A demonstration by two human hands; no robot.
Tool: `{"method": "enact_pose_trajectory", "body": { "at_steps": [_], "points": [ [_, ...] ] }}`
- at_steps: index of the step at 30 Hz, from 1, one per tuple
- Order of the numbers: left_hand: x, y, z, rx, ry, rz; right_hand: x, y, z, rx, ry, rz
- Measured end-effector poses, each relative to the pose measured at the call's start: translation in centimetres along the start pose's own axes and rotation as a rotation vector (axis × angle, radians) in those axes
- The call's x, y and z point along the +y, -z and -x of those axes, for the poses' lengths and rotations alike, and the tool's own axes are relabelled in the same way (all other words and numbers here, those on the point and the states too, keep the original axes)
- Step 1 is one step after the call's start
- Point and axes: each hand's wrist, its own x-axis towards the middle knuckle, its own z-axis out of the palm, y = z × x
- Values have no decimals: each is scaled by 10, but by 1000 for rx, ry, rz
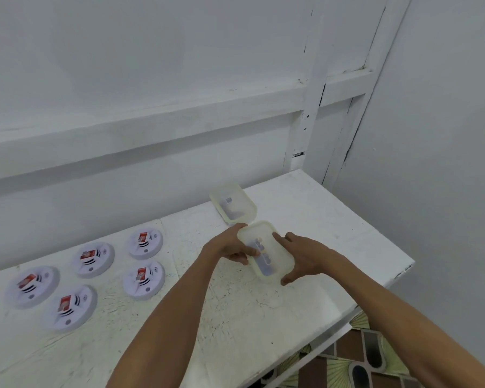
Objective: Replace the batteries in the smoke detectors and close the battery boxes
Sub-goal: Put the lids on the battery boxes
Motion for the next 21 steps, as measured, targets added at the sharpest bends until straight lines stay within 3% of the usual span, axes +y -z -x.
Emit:
{"method": "enact_pose_trajectory", "body": {
  "at_steps": [14,17,21],
  "points": [
    [2,9,-6,-85,63,123,14,-15,-3,101,63,-30],
    [0,6,2,-101,6,144,12,-11,-3,101,47,0],
    [-25,-16,19,56,-67,244,5,-18,2,133,18,-63]
  ]
}}
